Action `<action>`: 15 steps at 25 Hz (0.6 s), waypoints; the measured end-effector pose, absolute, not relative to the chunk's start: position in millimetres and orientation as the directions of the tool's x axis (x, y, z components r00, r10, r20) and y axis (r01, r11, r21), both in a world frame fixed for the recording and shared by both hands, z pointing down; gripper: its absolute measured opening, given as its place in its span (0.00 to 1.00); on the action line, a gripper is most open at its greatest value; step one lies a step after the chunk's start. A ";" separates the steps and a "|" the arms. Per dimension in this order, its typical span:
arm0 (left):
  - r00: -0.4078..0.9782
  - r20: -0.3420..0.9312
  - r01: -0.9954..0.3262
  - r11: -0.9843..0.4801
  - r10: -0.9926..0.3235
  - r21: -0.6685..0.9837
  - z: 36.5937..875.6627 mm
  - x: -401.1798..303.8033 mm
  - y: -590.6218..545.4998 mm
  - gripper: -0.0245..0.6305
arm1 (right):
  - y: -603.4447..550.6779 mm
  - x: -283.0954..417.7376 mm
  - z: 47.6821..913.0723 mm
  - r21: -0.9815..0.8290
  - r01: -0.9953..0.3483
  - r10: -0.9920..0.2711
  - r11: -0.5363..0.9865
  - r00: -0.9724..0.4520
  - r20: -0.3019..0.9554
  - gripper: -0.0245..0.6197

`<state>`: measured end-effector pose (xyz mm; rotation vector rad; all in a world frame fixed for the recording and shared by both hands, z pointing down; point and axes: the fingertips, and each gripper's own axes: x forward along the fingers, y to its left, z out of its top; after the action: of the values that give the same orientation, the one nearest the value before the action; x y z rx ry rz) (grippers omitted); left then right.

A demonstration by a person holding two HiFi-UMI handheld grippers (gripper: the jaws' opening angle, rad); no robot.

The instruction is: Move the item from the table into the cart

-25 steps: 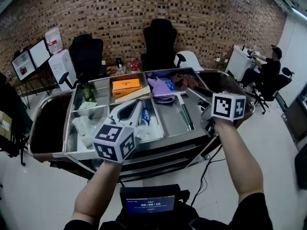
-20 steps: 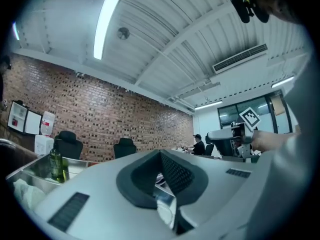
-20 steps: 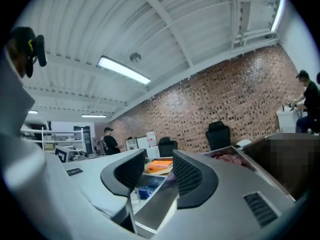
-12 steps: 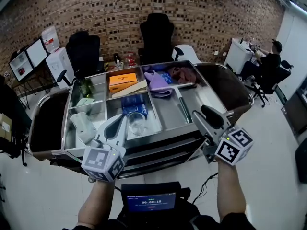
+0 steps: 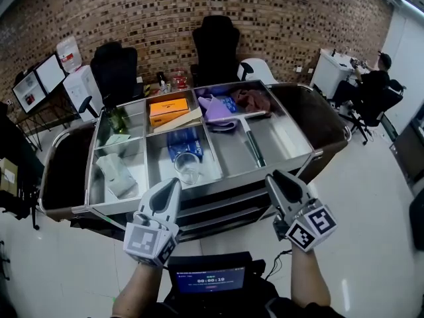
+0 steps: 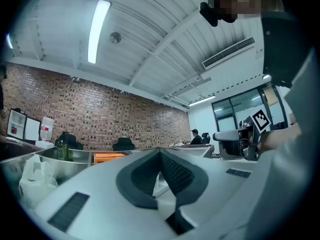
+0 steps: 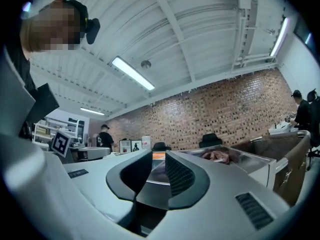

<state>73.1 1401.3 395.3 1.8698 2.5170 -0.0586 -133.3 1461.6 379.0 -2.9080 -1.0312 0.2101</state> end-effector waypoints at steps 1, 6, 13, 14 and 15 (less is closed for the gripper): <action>-0.296 -0.027 0.955 0.295 0.955 -0.018 398.6 71.2 1399.6 0.04 | 1458.3 -134.3 381.7 -0.095 0.619 0.626 -0.779 0.770 -0.121 0.16; -0.321 -0.034 0.947 0.321 0.947 -0.003 409.5 67.8 1395.9 0.04 | 1451.1 -139.9 395.7 -0.079 0.656 0.660 -0.751 0.742 -0.116 0.04; -0.305 -0.007 0.952 0.305 0.952 -0.023 416.5 70.7 1393.8 0.04 | 1454.1 -147.3 402.8 -0.085 0.667 0.672 -0.741 0.734 -0.100 0.04; -0.306 -0.005 0.952 0.306 0.952 -0.024 417.5 70.2 1394.5 0.04 | 1454.7 -147.0 403.1 -0.081 0.667 0.672 -0.741 0.734 -0.100 0.04; -0.307 -0.003 0.951 0.307 0.952 -0.023 418.2 69.6 1395.3 0.04 | 1454.9 -146.6 403.0 -0.075 0.666 0.671 -0.742 0.735 -0.103 0.04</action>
<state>69.6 1395.3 418.2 1.8553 2.5484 -0.0317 -146.6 1454.9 403.0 -2.8947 -1.1158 0.1919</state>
